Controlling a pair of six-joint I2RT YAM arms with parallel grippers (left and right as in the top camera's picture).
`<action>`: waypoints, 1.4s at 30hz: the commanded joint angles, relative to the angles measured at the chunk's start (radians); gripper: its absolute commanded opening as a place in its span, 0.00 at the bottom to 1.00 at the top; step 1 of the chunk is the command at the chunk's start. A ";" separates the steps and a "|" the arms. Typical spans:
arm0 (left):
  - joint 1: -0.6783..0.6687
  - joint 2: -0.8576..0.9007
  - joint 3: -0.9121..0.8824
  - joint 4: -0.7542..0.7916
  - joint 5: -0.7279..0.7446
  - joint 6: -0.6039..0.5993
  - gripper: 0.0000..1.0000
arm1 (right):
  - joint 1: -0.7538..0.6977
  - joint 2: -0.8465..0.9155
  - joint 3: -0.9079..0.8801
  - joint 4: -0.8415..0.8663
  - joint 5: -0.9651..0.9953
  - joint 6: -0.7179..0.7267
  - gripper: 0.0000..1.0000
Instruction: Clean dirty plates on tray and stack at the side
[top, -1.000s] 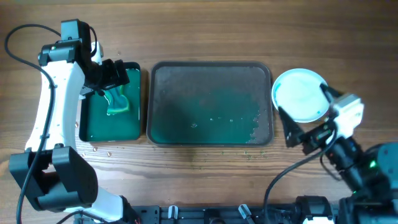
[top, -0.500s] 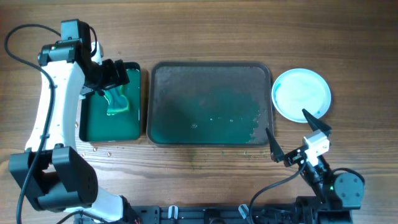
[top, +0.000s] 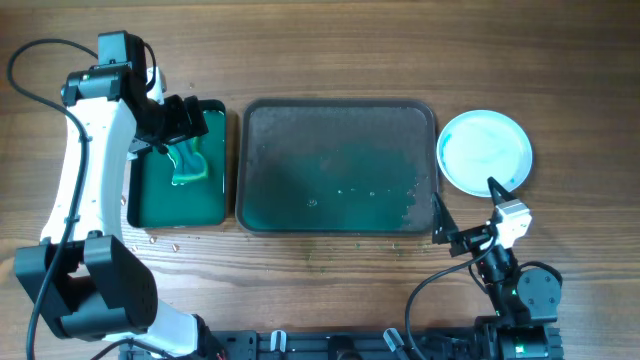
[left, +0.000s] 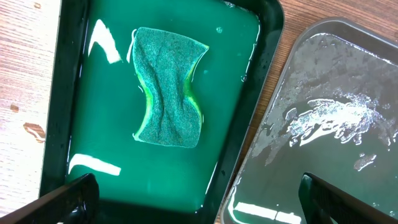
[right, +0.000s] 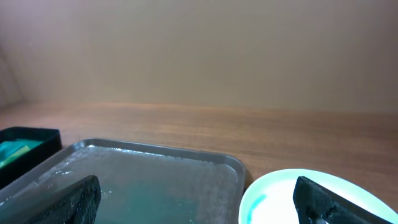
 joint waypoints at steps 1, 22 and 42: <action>0.000 -0.018 0.016 0.000 0.016 0.002 1.00 | 0.005 -0.013 -0.002 0.002 0.034 0.032 1.00; -0.013 -0.127 0.016 0.000 -0.010 0.002 1.00 | 0.005 -0.013 -0.002 0.002 0.034 0.032 1.00; -0.103 -1.039 -1.009 1.036 0.082 0.010 1.00 | 0.005 -0.013 -0.002 0.002 0.034 0.032 1.00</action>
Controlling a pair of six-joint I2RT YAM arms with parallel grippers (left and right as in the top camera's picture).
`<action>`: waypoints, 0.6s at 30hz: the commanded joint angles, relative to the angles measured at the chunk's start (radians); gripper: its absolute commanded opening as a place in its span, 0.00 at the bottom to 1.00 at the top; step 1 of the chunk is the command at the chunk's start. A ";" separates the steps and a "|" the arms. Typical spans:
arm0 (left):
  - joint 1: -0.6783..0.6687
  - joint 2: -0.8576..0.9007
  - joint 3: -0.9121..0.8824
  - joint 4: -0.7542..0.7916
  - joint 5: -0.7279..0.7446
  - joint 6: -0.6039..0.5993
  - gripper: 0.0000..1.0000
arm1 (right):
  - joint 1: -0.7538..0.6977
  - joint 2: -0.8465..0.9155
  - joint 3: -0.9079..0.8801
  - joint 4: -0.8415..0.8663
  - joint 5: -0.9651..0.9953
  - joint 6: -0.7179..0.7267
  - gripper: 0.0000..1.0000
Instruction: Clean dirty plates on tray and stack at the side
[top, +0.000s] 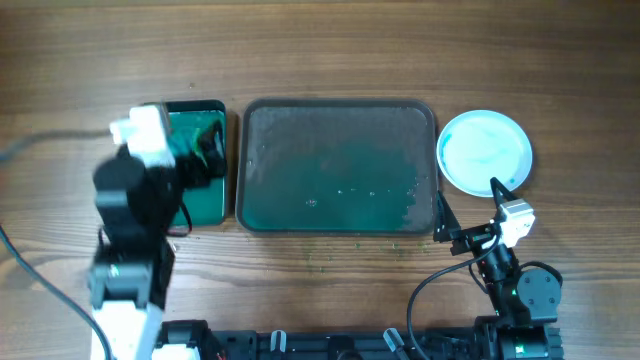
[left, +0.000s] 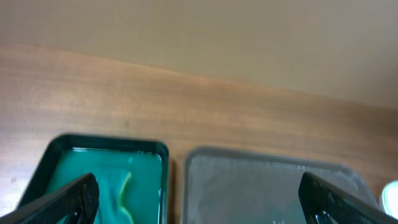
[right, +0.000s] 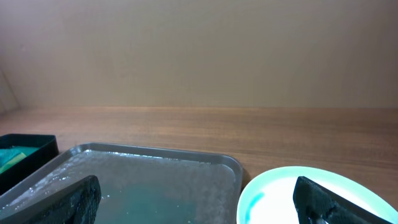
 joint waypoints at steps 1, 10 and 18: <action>0.005 -0.166 -0.203 0.128 0.022 0.010 1.00 | 0.005 -0.011 -0.002 0.002 0.013 0.010 1.00; 0.005 -0.542 -0.514 0.207 0.018 0.035 1.00 | 0.005 -0.011 -0.002 0.002 0.013 0.010 1.00; 0.004 -0.692 -0.641 0.215 -0.026 0.036 1.00 | 0.005 -0.011 -0.002 0.002 0.013 0.010 1.00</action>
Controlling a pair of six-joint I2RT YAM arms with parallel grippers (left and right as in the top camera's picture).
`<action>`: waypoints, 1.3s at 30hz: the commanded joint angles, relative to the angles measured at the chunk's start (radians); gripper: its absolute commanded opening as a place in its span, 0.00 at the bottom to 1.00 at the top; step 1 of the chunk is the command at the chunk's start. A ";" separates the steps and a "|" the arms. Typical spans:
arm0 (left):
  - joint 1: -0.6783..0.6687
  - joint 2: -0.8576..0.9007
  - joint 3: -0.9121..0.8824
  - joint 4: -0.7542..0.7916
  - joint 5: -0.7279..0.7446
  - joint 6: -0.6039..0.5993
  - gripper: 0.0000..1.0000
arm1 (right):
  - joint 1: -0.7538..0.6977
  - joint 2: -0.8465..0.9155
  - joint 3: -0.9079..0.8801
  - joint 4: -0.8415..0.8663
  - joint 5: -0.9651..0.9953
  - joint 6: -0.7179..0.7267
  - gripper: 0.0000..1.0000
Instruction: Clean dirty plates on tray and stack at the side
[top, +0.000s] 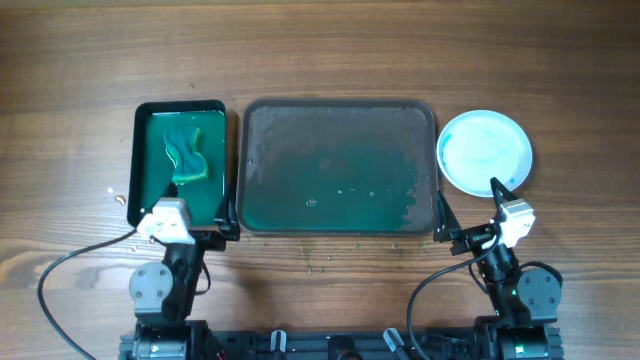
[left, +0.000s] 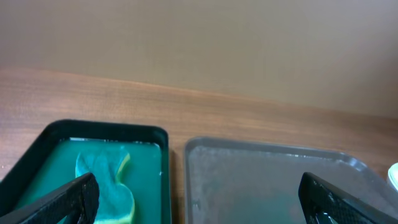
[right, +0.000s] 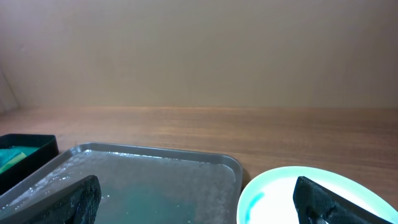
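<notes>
A grey tray (top: 338, 165) lies in the middle of the table, wet, with no plate on it; it also shows as the tray (left: 267, 180) and the tray (right: 155, 180) in the wrist views. One light-blue plate (top: 485, 152) sits on the wood right of it; on the plate (right: 292, 193) there is a blue smear. A green sponge (top: 188, 155) lies in a black basin (top: 180, 103) of green water. My left gripper (top: 180, 212) is open, low at the front, facing the sponge (left: 109, 186). My right gripper (top: 468, 205) is open, in front of the plate.
Crumbs and drops are scattered on the wood in front of the tray and left of the basin. Both arm bases stand at the table's front edge. The basin rim (left: 112, 129) and the tray's edge lie close side by side.
My left arm was raised over the front of the basin, blurred in the overhead view. Now it sits low at the front edge, clear of the basin. The right arm has not moved.
My left gripper hung open right above the basin, with the sponge lying free in the water. Then the arm stood nearer the front, over the basin's near half. Now it is folded low at the front. The plate, the tray and my right gripper kept their places.
</notes>
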 joint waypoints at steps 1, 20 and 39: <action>0.004 -0.053 -0.038 0.006 -0.039 0.024 1.00 | 0.005 -0.011 -0.002 0.003 0.013 0.010 1.00; 0.003 -0.148 -0.037 -0.097 -0.051 0.022 1.00 | 0.005 -0.011 -0.002 0.002 0.013 0.010 1.00; 0.003 -0.148 -0.037 -0.097 -0.051 0.022 1.00 | 0.005 -0.011 -0.002 0.002 0.013 0.010 1.00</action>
